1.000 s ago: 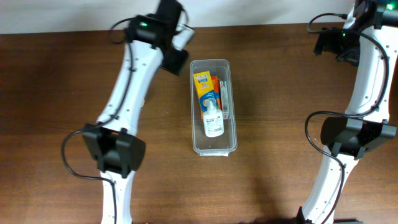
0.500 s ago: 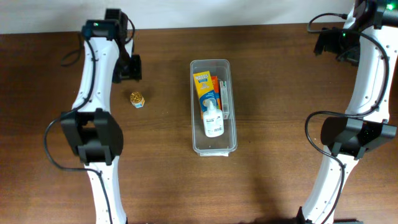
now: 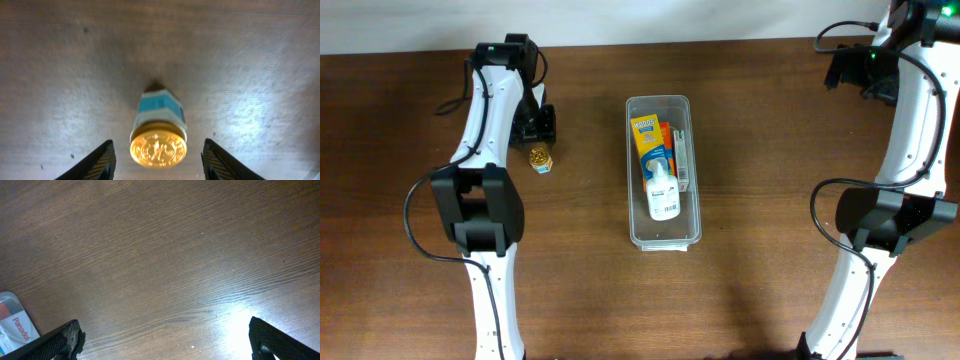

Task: Pack container
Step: 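Move the left gripper over the gold-lidded jar and lower it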

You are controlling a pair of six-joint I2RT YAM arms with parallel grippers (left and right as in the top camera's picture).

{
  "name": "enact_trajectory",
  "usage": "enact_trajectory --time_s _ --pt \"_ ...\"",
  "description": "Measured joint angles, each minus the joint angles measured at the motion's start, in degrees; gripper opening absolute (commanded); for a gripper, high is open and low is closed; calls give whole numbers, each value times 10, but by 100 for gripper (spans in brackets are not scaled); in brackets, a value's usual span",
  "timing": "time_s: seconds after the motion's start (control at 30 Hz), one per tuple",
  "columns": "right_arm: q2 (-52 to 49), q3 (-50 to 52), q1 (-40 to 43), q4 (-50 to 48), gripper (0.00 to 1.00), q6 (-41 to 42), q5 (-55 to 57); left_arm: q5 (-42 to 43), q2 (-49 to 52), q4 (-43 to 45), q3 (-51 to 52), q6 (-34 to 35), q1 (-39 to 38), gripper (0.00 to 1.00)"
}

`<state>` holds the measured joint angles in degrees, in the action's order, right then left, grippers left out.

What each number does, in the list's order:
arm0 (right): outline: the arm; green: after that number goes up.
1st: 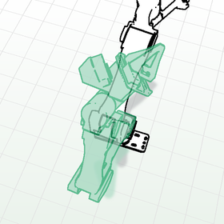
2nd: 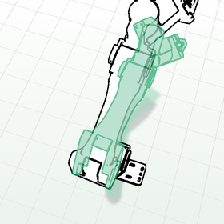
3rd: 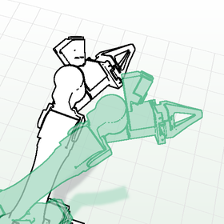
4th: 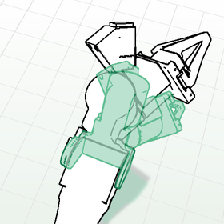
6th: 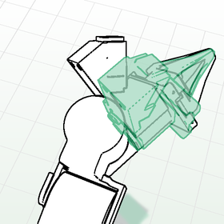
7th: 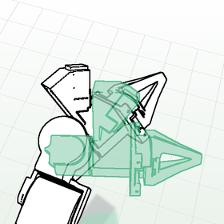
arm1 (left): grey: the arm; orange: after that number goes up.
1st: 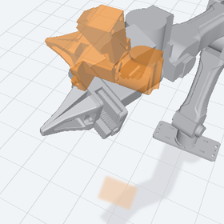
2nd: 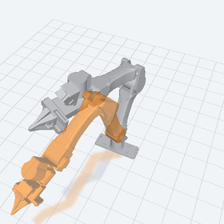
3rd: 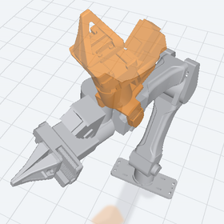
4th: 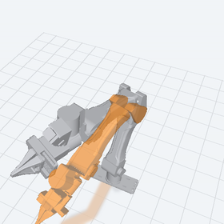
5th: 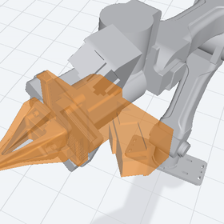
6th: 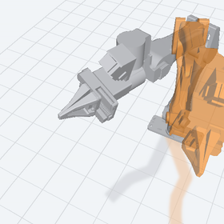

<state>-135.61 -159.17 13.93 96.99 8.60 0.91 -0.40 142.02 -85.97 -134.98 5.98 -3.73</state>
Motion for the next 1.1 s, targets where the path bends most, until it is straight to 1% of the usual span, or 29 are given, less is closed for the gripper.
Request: enact_trajectory --time_s 0.1,0.13,0.77,0.9,1.1 --pt "0 0 0 0 98 0 0 0 1 -8 0 1 0 57" --pt "0 0 0 0 98 0 0 0 1 -8 0 1 0 59" --pt "0 0 0 0 98 0 0 0 9 -26 0 3 0 59" --pt "0 0 0 0 98 0 0 0 9 -17 10 3 0 59" --pt "0 0 0 0 99 0 0 0 10 10 52 3 0 59"
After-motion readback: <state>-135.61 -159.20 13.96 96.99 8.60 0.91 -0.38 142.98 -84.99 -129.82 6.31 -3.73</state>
